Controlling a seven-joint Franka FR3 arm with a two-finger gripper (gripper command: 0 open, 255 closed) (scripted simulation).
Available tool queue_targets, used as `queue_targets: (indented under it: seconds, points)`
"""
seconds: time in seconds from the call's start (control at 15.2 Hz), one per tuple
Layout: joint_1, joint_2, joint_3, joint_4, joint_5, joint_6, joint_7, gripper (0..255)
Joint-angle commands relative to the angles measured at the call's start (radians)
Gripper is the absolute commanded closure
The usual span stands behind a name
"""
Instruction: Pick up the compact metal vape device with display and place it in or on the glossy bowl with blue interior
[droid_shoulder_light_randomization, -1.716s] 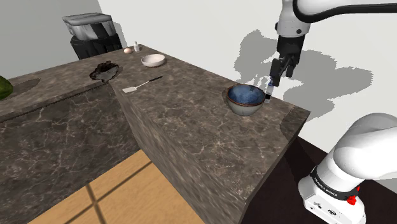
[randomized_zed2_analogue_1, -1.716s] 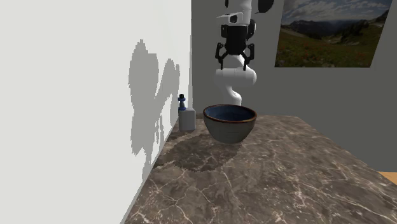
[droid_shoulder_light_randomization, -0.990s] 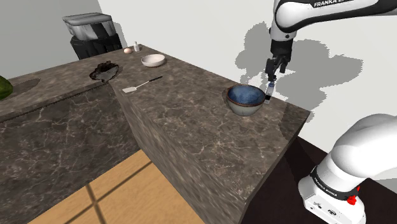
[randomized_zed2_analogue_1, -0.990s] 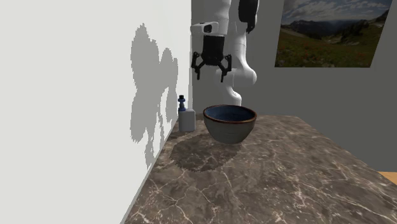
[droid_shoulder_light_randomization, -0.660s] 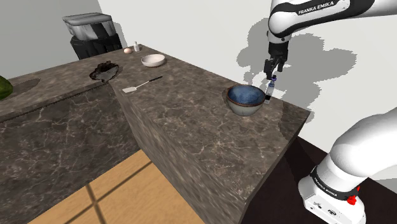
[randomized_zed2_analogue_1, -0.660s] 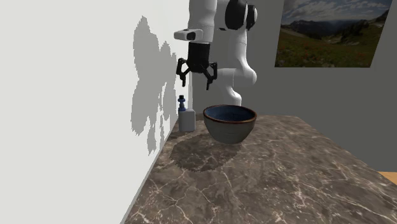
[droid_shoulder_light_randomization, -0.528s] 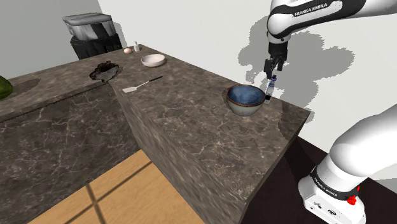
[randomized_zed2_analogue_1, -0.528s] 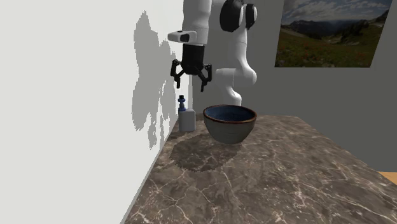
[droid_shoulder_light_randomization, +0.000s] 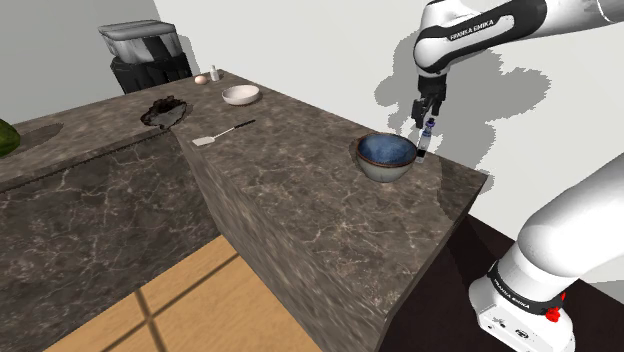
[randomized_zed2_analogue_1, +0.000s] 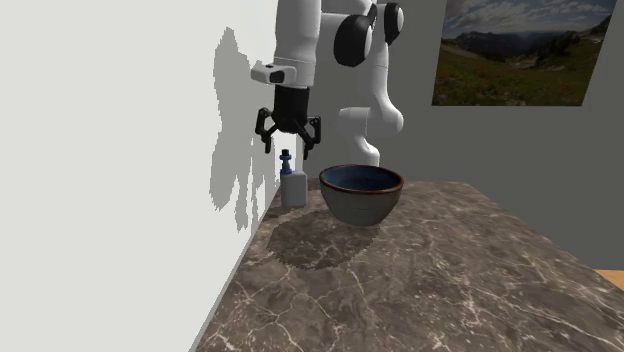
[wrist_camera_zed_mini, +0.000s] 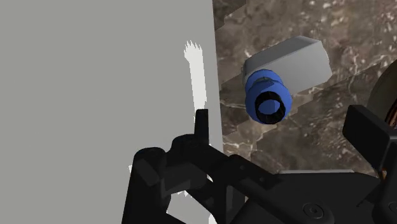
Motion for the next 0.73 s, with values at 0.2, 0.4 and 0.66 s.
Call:
queue_targets:
  seconds: [0.2, 0.4, 0.66]
  points:
    - [-0.009, 0.019, -0.009, -0.024, -0.003, 0.036, -0.002, 0]
    - [-0.01, 0.019, -0.008, -0.024, -0.003, 0.036, -0.003, 0]
    - [-0.01, 0.012, -0.005, -0.022, -0.003, 0.027, -0.001, 255]
